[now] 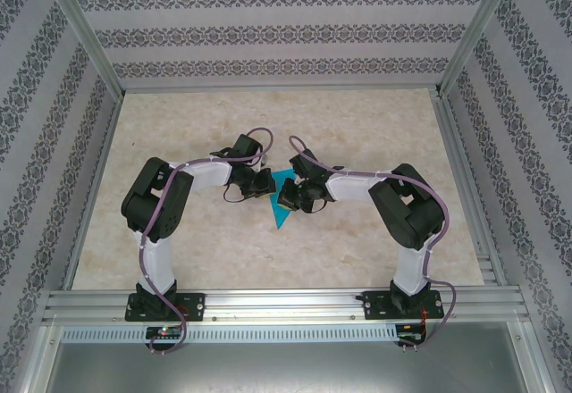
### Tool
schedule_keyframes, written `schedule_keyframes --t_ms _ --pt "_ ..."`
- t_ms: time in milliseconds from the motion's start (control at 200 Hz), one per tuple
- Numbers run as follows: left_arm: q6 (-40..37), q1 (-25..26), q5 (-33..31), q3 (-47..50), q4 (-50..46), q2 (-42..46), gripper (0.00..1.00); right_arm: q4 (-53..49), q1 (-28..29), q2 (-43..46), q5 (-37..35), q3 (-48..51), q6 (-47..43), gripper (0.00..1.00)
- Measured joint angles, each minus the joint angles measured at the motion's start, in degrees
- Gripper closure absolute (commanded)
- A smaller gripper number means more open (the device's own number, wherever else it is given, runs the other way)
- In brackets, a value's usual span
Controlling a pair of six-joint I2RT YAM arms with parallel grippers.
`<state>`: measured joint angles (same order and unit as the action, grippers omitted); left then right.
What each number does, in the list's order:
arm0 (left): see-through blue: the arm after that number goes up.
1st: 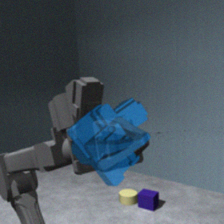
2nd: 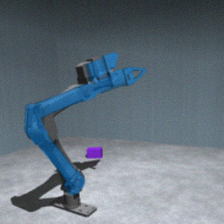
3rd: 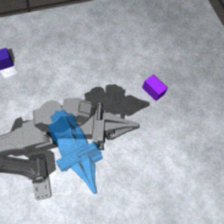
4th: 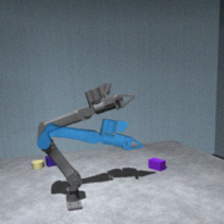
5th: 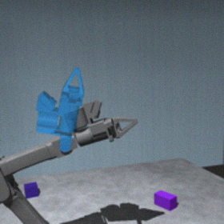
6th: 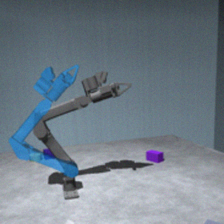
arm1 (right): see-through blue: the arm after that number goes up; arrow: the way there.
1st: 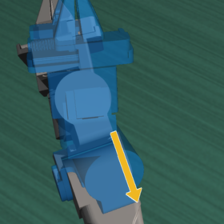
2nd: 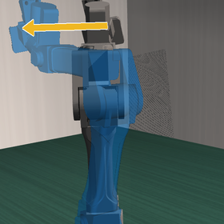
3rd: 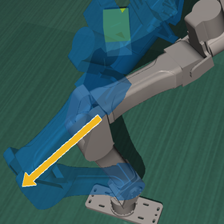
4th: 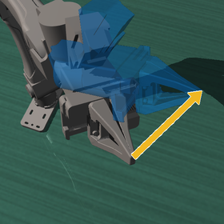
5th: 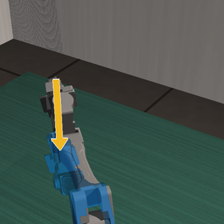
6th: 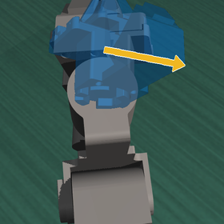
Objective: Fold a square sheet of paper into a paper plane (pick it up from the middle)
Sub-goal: Third fold the triangle at the center of the table.
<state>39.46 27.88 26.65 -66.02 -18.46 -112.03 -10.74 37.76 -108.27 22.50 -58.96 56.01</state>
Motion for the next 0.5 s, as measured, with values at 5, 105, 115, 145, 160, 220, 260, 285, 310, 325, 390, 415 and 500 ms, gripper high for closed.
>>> schedule_keyframes --t_ms 5,105,115,145,160,220,260,285,310,325,390,415,500 --pt "0.0 0.0 0.0 0.0 0.0 0.0 0.88 0.0 0.0 0.0 0.0 0.0 0.0 0.97" --pt "0.02 0.0 0.0 0.0 0.0 0.0 0.89 -0.13 0.0 0.0 -0.15 0.0 0.0 0.97" --pt "0.0 0.0 0.02 0.0 0.0 0.0 0.89 -0.13 0.0 0.0 -0.15 0.0 0.0 0.97" --pt "0.02 0.0 0.02 0.0 0.0 0.0 0.89 -0.15 0.0 0.0 -0.2 0.0 0.0 0.97" --pt "0.0 0.0 0.02 0.0 0.0 0.0 0.89 -0.15 0.0 0.0 -0.24 0.0 0.02 0.97" --pt "0.0 0.0 0.0 0.0 0.0 0.0 0.89 -0.22 0.0 0.0 -0.37 0.0 0.02 0.97" --pt "0.0 0.0 0.0 0.0 0.0 0.0 0.89 -0.35 0.0 0.0 -0.48 0.0 0.02 0.97" --pt "0.02 0.0 0.0 -0.02 0.0 0.0 0.89 -0.39 0.0 0.0 -0.55 0.0 0.02 0.97" --pt "0.0 0.0 0.0 -0.02 0.0 0.0 0.89 -0.42 0.0 0.0 -0.57 0.0 0.04 0.96" --pt "0.02 0.0 0.0 -0.02 0.0 0.0 0.89 -0.42 0.0 0.0 -0.59 0.0 0.04 0.97" --pt "0.02 0.0 0.0 -0.02 0.0 0.0 0.89 -0.42 0.0 0.0 -0.68 0.0 0.04 0.96" --pt "0.02 0.0 0.0 -0.04 0.0 0.0 0.89 -0.44 0.0 0.0 -0.72 0.0 0.04 0.96" --pt "0.02 0.0 0.0 -0.04 -0.02 0.0 0.89 -0.42 0.0 0.0 -0.74 0.0 0.28 0.93"
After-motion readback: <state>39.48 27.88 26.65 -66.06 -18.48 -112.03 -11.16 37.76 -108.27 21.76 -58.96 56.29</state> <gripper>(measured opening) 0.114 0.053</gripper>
